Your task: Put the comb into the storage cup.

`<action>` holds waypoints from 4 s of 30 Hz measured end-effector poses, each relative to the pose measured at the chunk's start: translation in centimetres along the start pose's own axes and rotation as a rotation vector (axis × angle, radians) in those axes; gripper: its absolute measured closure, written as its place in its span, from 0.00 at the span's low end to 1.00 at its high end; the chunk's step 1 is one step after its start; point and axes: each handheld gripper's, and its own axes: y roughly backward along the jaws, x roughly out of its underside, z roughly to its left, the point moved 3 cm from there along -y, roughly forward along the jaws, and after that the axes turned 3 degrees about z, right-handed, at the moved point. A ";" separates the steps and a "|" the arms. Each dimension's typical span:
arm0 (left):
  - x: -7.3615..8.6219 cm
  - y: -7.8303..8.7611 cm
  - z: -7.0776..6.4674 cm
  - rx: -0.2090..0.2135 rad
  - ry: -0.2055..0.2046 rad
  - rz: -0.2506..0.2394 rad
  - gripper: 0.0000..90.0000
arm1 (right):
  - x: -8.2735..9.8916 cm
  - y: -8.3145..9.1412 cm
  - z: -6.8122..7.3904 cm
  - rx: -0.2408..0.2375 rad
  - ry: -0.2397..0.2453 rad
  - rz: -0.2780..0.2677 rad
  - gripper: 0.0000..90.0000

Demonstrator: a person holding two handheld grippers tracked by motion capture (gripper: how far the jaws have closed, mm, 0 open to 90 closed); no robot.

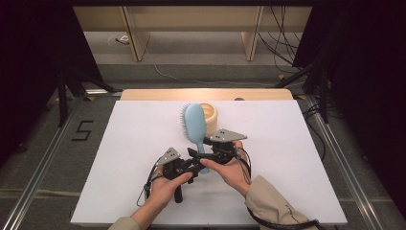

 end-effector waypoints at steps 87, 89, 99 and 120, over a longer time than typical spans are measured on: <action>-0.3 0.4 0.5 0.130 0.187 -0.077 0.73 | -8.3 1.6 -1.8 0.032 -0.031 -0.020 0.01; -0.3 0.4 0.5 0.130 0.188 -0.079 0.73 | -8.6 1.4 -1.8 0.033 -0.033 -0.017 0.01; -0.4 0.5 0.5 0.129 0.187 -0.080 0.73 | -9.5 0.4 -2.0 0.039 -0.037 0.004 0.01; -0.4 0.5 0.5 0.133 0.187 -0.078 0.73 | -11.1 -2.0 -2.7 0.064 -0.085 0.058 0.01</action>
